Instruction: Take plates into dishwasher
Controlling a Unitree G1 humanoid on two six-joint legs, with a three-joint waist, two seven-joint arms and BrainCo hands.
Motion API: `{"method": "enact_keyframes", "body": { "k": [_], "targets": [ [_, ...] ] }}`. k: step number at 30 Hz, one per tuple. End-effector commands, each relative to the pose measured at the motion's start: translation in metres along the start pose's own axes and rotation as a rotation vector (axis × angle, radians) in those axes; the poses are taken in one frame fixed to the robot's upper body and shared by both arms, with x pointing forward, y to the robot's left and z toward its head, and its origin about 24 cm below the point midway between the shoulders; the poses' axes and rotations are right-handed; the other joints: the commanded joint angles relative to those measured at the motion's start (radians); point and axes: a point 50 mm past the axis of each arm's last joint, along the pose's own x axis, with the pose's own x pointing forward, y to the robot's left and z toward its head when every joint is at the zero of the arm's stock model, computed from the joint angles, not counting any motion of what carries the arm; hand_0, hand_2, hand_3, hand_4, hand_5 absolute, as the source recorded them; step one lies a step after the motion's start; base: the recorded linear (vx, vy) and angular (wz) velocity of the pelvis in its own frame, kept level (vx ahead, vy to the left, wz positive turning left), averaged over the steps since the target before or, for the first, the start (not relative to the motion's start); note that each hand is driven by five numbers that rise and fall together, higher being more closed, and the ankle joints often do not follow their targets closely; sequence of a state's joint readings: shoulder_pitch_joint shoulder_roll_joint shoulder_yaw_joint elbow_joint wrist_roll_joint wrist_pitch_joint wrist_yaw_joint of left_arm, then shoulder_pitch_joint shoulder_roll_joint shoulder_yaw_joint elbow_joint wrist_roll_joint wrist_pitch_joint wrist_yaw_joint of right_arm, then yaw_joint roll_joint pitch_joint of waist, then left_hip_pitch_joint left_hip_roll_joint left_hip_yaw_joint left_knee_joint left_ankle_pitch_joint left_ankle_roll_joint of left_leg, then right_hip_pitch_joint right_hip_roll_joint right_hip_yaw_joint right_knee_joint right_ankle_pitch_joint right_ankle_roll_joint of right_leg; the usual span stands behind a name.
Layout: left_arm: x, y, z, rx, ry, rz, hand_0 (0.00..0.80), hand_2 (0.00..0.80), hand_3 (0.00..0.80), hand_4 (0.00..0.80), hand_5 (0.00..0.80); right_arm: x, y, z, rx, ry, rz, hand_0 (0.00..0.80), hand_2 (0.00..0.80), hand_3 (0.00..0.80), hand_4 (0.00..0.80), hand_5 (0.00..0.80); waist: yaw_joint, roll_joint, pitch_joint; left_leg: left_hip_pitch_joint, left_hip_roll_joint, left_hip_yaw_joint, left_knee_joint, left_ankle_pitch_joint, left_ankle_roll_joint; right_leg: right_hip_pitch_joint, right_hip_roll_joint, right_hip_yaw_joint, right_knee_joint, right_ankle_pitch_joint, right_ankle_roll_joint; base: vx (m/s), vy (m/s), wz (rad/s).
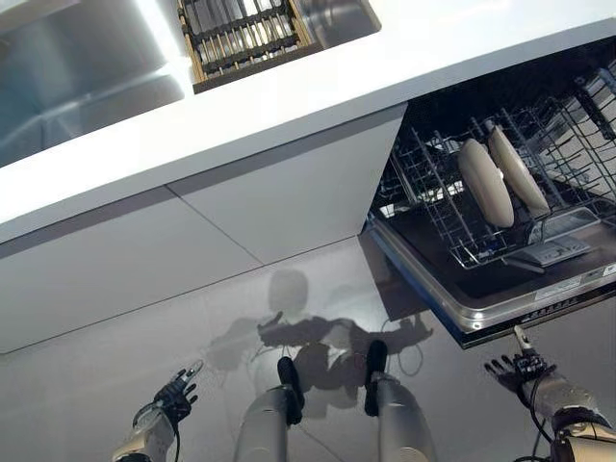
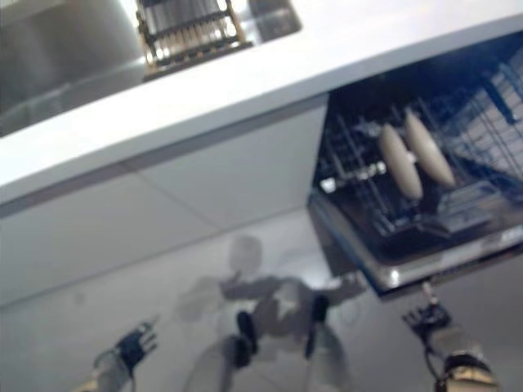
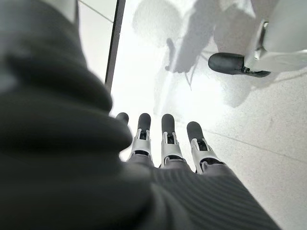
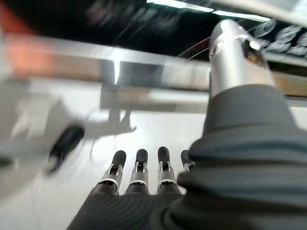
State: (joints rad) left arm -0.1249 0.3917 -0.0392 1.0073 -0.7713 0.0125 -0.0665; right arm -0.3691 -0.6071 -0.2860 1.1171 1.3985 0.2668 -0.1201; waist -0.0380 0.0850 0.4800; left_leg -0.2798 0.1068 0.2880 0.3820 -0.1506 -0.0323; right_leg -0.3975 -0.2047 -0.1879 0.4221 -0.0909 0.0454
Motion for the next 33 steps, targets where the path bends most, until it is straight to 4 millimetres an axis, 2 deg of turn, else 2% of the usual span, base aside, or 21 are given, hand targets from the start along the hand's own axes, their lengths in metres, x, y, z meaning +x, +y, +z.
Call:
{"method": "enact_keyframes", "body": {
  "k": [1, 2, 6, 8, 10, 11, 13, 15, 16, 21, 25, 33],
  "targets": [
    [-0.005, 0.000, -0.024, -0.069, 0.029, 0.015, 0.000, 0.000, 0.000, 0.000, 0.000, -0.011, 0.018, 0.047, 0.198, -0.151, 0.123, 0.000, 0.000, 0.000, 0.000, 0.000, -0.007, 0.052, 0.004, -0.089, -0.008, -0.022, 0.175, -0.073, 0.067, 0.001, -0.002, -0.046, 0.166, -0.147, -0.069, -0.047, 0.016, 0.11],
    [-0.006, -0.001, -0.027, -0.074, 0.030, 0.012, 0.000, 0.000, 0.000, 0.000, 0.000, -0.013, 0.028, 0.051, 0.228, -0.163, 0.168, 0.000, 0.000, 0.000, 0.000, 0.000, -0.005, 0.061, 0.006, -0.101, -0.010, -0.014, 0.191, -0.069, 0.074, -0.015, -0.013, -0.053, 0.194, -0.154, -0.079, -0.043, 0.033, 0.18],
    [-0.009, -0.006, -0.040, -0.098, 0.050, 0.003, 0.000, 0.000, 0.000, 0.000, 0.000, -0.022, 0.077, 0.068, 0.357, -0.232, 0.381, 0.000, 0.000, 0.000, 0.000, 0.000, 0.001, 0.088, -0.002, -0.127, -0.035, -0.027, 0.253, -0.081, 0.080, -0.066, -0.051, -0.033, 0.321, -0.209, -0.094, -0.014, 0.050, 0.10],
    [-0.010, -0.008, -0.045, -0.101, 0.062, -0.003, 0.000, 0.000, 0.000, 0.000, 0.000, -0.027, 0.094, 0.073, 0.375, -0.232, 0.471, 0.000, 0.000, 0.000, 0.000, 0.000, 0.005, 0.094, -0.007, -0.133, -0.039, -0.029, 0.278, -0.089, 0.082, -0.076, -0.065, -0.031, 0.357, -0.227, -0.099, 0.003, 0.019, 0.07],
    [-0.011, -0.010, -0.052, -0.084, 0.089, -0.012, 0.000, 0.000, 0.000, 0.000, 0.000, -0.035, 0.118, 0.076, 0.309, -0.236, 0.583, 0.000, 0.000, 0.000, 0.000, 0.000, 0.014, 0.100, -0.013, -0.130, -0.040, -0.037, 0.301, -0.085, 0.077, -0.071, -0.076, -0.030, 0.384, -0.242, -0.107, 0.014, 0.005, 0.10],
    [-0.012, -0.010, -0.053, -0.083, 0.094, -0.014, 0.000, 0.000, 0.000, 0.000, 0.000, -0.036, 0.123, 0.076, 0.297, -0.237, 0.605, 0.000, 0.000, 0.000, 0.000, 0.000, 0.014, 0.100, -0.014, -0.128, -0.041, -0.038, 0.303, -0.084, 0.077, -0.069, -0.077, -0.030, 0.386, -0.243, -0.108, 0.021, 0.012, 0.14],
    [-0.013, -0.011, -0.057, -0.070, 0.116, -0.027, 0.000, 0.000, 0.000, 0.000, 0.000, -0.049, 0.155, 0.072, 0.200, -0.238, 0.769, 0.000, 0.000, 0.000, 0.000, 0.000, 0.021, 0.101, -0.023, -0.115, -0.040, -0.040, 0.304, -0.070, 0.071, -0.057, -0.084, -0.033, 0.387, -0.248, -0.111, 0.034, 0.029, 0.07],
    [-0.014, -0.011, -0.059, -0.066, 0.122, -0.033, 0.000, 0.000, 0.000, 0.000, 0.000, -0.056, 0.169, 0.071, 0.158, -0.244, 0.828, 0.000, 0.000, 0.000, 0.000, 0.000, 0.025, 0.101, -0.026, -0.113, -0.040, -0.041, 0.310, -0.063, 0.071, -0.054, -0.088, -0.035, 0.392, -0.250, -0.113, 0.026, 0.036, -0.07],
    [-0.015, -0.012, -0.060, -0.052, 0.128, -0.039, 0.000, 0.000, 0.000, 0.000, 0.000, -0.065, 0.186, 0.073, 0.116, -0.251, 0.903, 0.000, 0.000, 0.000, 0.000, 0.000, 0.033, 0.102, -0.034, -0.109, -0.039, -0.041, 0.314, -0.058, 0.070, -0.051, -0.093, -0.037, 0.398, -0.253, -0.114, 0.026, 0.045, -0.18],
    [-0.015, -0.011, -0.059, -0.033, 0.135, -0.045, 0.000, 0.000, 0.000, 0.000, 0.000, -0.092, 0.228, 0.079, 0.021, -0.290, 1.047, 0.000, 0.000, 0.000, 0.000, 0.000, 0.051, 0.106, -0.045, -0.096, -0.038, -0.047, 0.313, -0.037, 0.067, -0.034, -0.103, -0.041, 0.401, -0.253, -0.112, 0.016, 0.032, -0.07],
    [-0.017, -0.007, -0.061, -0.027, 0.150, -0.035, 0.000, 0.000, 0.000, 0.000, 0.000, -0.106, 0.249, 0.080, -0.011, -0.298, 1.095, 0.000, 0.000, 0.000, 0.000, 0.000, 0.065, 0.100, -0.052, -0.081, -0.036, -0.053, 0.297, -0.017, 0.060, -0.010, -0.102, -0.048, 0.385, -0.245, -0.108, 0.012, 0.023, -0.06],
    [-0.021, 0.001, -0.064, -0.014, 0.159, -0.026, 0.000, 0.000, 0.000, 0.000, 0.000, -0.111, 0.256, 0.085, 0.012, -0.310, 1.099, 0.000, 0.000, 0.000, 0.000, 0.000, 0.091, 0.084, -0.059, -0.029, -0.024, -0.065, 0.241, 0.014, 0.048, 0.073, -0.090, -0.080, 0.312, -0.216, -0.099, 0.033, 0.004, 0.03]
  ]
}}
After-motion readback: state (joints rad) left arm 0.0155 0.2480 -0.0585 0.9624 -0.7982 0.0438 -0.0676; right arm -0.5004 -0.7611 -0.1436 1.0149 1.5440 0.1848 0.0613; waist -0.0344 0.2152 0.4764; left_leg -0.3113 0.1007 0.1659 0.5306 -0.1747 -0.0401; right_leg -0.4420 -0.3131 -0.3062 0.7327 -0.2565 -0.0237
